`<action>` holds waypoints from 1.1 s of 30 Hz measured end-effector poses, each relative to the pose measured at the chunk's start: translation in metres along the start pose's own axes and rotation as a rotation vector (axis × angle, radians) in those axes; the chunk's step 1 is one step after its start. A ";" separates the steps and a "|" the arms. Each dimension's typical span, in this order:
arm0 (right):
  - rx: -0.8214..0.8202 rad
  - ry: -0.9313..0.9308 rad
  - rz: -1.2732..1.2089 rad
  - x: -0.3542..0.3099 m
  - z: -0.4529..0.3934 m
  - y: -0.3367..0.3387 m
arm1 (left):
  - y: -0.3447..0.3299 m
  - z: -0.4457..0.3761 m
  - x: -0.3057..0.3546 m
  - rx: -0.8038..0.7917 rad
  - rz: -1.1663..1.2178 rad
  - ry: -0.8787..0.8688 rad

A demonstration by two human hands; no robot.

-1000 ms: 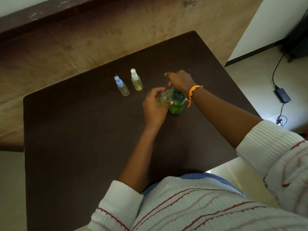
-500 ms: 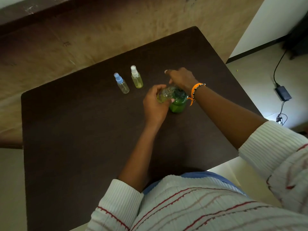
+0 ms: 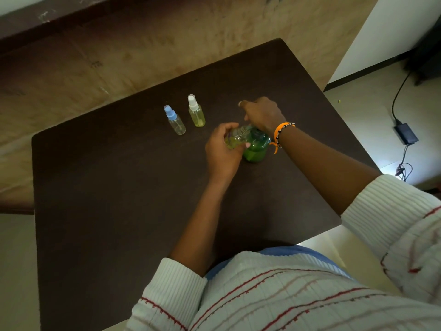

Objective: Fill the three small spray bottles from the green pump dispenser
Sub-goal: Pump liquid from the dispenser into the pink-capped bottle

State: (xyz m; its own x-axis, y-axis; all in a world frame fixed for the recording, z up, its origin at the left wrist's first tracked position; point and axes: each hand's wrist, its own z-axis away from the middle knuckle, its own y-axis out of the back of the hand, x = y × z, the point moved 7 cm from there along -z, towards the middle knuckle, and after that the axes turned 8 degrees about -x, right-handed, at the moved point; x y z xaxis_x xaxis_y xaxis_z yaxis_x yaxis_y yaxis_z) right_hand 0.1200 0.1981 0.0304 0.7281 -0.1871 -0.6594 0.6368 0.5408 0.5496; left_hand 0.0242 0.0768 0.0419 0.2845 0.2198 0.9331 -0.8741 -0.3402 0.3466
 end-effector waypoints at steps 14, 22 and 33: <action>0.032 -0.012 -0.011 -0.005 0.008 -0.001 | 0.001 -0.002 -0.004 -0.008 0.011 -0.004; 0.191 0.022 0.054 -0.006 0.011 0.011 | -0.004 -0.002 -0.005 -0.005 -0.001 0.002; 0.071 -0.015 0.105 -0.008 0.006 0.005 | 0.000 -0.001 -0.002 0.003 -0.001 -0.011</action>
State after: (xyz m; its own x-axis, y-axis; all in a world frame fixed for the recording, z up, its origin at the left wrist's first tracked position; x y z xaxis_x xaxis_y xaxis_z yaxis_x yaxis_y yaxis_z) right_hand 0.1189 0.1971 0.0411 0.7948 -0.1451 -0.5893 0.5731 0.4987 0.6502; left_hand 0.0229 0.0768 0.0398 0.2899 0.2105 0.9336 -0.8724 -0.3431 0.3482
